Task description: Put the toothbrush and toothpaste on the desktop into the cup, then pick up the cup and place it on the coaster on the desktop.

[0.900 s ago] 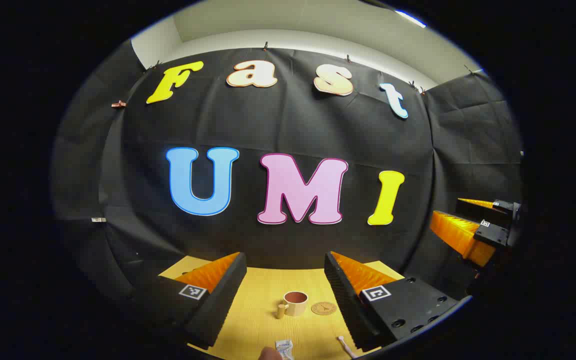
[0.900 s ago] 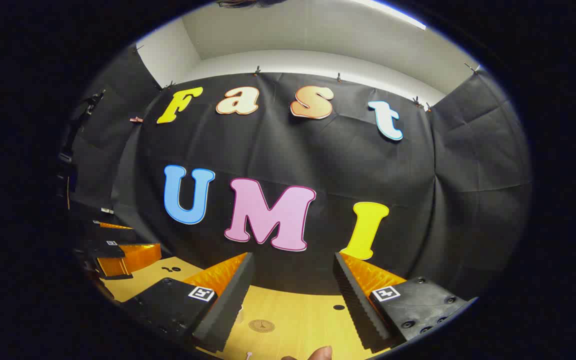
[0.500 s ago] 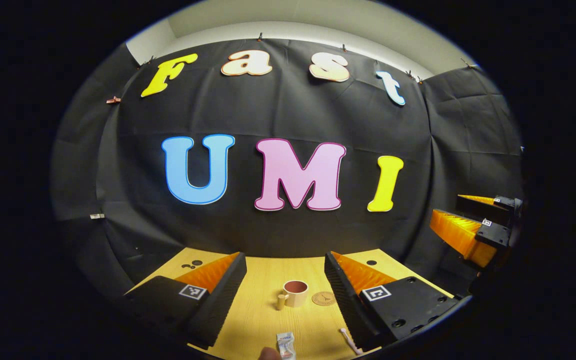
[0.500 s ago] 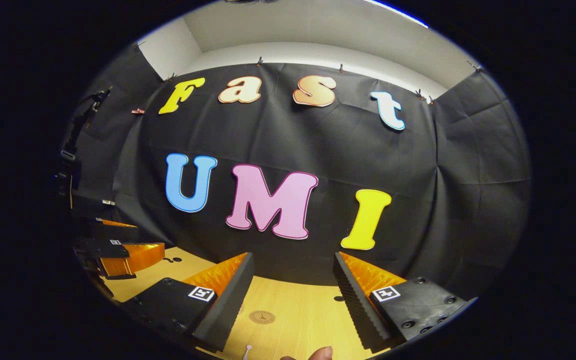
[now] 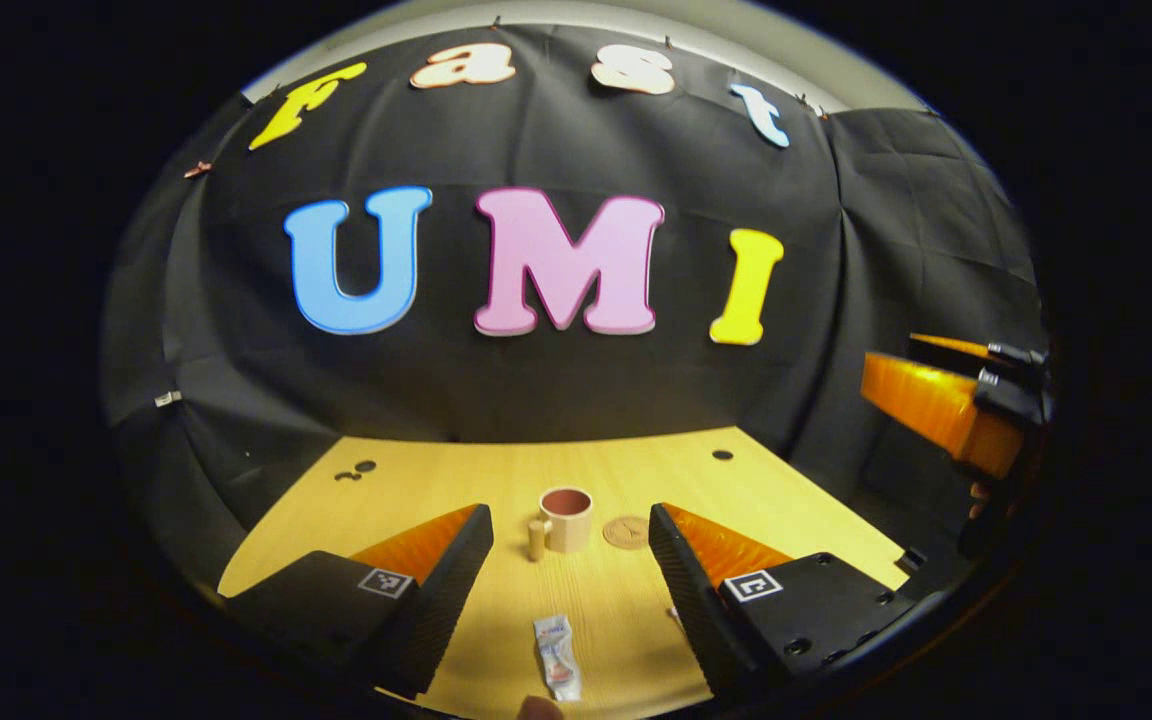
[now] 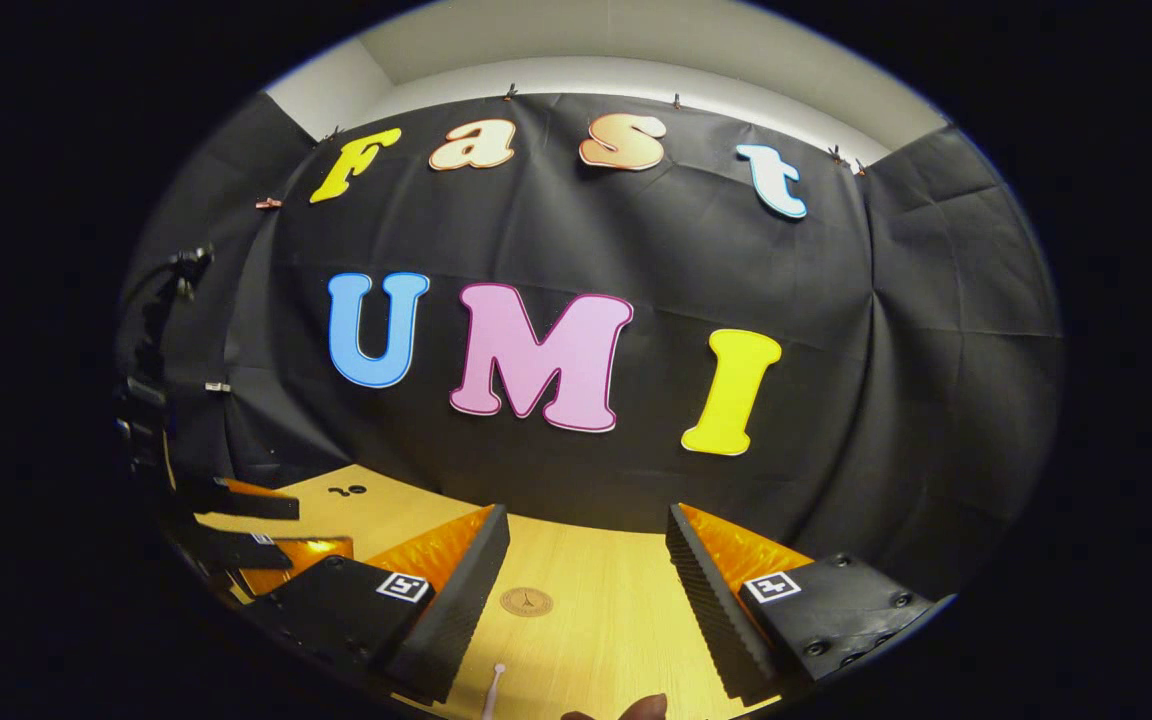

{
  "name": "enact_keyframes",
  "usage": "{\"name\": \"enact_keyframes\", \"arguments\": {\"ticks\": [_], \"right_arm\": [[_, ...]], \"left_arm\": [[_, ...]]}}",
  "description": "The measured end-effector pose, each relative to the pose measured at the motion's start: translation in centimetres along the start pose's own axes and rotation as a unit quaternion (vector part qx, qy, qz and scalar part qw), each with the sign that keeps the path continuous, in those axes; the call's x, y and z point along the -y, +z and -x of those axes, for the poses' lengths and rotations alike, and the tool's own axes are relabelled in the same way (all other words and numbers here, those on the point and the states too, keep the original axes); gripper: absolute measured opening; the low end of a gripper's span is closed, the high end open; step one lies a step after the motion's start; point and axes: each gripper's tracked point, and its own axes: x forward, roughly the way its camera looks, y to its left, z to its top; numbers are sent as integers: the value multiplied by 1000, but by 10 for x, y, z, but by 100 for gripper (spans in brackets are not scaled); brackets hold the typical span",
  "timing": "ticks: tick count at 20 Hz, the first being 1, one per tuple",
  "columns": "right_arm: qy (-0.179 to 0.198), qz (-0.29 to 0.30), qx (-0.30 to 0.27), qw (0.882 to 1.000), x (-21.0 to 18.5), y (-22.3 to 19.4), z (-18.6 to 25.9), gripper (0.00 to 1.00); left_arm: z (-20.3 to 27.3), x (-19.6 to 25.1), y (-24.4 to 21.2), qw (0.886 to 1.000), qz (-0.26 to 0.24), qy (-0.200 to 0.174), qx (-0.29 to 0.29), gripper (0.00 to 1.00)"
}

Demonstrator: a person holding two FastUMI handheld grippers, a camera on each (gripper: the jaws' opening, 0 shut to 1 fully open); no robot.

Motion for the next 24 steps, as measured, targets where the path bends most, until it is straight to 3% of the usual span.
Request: {"name": "enact_keyframes", "arguments": {"ticks": [2, 5, 11, 18, 24], "right_arm": [[-5, 2, -10, 1000, 7, -7, 3, 97], [-18, -1, -23, 1000, 20, -18, 10, 97], [-51, -2, -45, 998, 52, -34, 23, 97], [-87, -3, -63, 994, 81, -47, 34, 97], [-87, -4, -69, 994, 83, -50, 35, 97]], "left_arm": [[-13, 6, -36, 999, 5, -8, -53, 97], [-30, 6, -82, 991, 51, -9, -122, 94], [-57, -6, -165, 965, 91, -4, -245, 88], [-78, -14, -230, 935, 120, -18, -335, 85], [-88, -24, -257, 914, 121, -18, -388, 82]]}}
